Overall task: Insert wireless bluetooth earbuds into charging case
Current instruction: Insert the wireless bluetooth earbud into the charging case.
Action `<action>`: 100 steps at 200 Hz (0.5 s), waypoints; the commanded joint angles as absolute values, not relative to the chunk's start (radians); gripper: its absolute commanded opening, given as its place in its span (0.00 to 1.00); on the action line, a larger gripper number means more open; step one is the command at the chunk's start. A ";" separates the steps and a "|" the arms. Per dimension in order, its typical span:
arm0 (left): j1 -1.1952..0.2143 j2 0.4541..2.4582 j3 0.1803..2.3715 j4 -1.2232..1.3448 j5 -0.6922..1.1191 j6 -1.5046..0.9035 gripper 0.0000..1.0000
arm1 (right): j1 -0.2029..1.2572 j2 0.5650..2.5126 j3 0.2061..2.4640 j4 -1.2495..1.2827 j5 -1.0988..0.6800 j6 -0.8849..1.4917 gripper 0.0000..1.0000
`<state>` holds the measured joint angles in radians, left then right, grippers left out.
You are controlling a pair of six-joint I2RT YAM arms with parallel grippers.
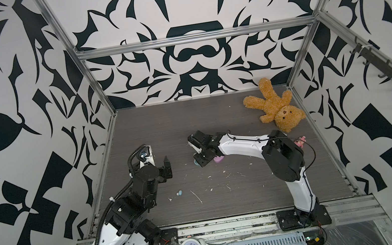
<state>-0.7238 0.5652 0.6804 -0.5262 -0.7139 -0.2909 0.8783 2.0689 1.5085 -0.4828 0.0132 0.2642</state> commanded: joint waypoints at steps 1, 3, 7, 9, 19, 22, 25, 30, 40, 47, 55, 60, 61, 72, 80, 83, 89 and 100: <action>-0.719 0.567 0.666 -0.509 -0.710 -0.293 0.99 | 0.875 2.039 1.487 -0.510 0.016 0.277 0.26; -0.719 0.567 0.666 -0.508 -0.710 -0.294 0.99 | 0.876 2.038 1.488 -0.510 0.016 0.277 0.27; -0.719 0.567 0.668 -0.509 -0.709 -0.293 0.99 | 0.875 2.035 1.488 -0.510 0.016 0.276 0.27; -0.719 0.567 0.667 -0.508 -0.709 -0.294 0.99 | 0.876 2.034 1.487 -0.510 0.016 0.277 0.28; -0.719 0.569 0.668 -0.508 -0.709 -0.293 0.99 | 0.876 2.027 1.485 -0.509 0.017 0.280 0.29; -0.718 0.569 0.667 -0.508 -0.709 -0.293 0.99 | 0.875 2.026 1.484 -0.507 0.018 0.281 0.29; -0.718 0.569 0.667 -0.509 -0.708 -0.294 0.99 | 0.875 2.025 1.484 -0.508 0.017 0.282 0.29; -0.718 0.569 0.667 -0.509 -0.708 -0.294 0.99 | 0.875 2.023 1.485 -0.509 0.018 0.282 0.30; -0.719 0.569 0.669 -0.508 -0.707 -0.294 0.99 | 0.875 2.020 1.485 -0.510 0.019 0.283 0.30; -0.718 0.569 0.667 -0.509 -0.708 -0.294 0.99 | 0.876 2.016 1.483 -0.510 0.018 0.283 0.31; -0.718 0.567 0.667 -0.509 -0.708 -0.294 0.99 | 0.875 2.013 1.482 -0.510 0.019 0.286 0.31; -0.718 0.567 0.667 -0.509 -0.708 -0.293 0.99 | 0.876 2.011 1.482 -0.511 0.019 0.287 0.31; -0.718 0.567 0.667 -0.509 -0.708 -0.293 0.99 | 0.876 2.010 1.482 -0.511 0.019 0.288 0.32; -0.718 0.565 0.668 -0.509 -0.707 -0.294 0.99 | 0.876 2.004 1.479 -0.512 0.019 0.288 0.32; -0.718 0.564 0.667 -0.509 -0.708 -0.294 0.99 | 0.875 2.000 1.477 -0.513 0.022 0.291 0.33; -0.718 0.564 0.667 -0.509 -0.709 -0.293 0.99 | 0.874 1.999 1.476 -0.514 0.022 0.291 0.33; -0.718 0.564 0.668 -0.509 -0.709 -0.294 0.99 | 0.876 1.996 1.476 -0.513 0.022 0.292 0.33; -0.718 0.564 0.668 -0.509 -0.708 -0.294 0.99 | 0.875 1.992 1.476 -0.515 0.023 0.292 0.33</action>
<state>-0.7219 0.5705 0.6804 -0.5194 -0.7105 -0.2905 0.8783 2.0502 1.4845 -0.4820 0.0113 0.2817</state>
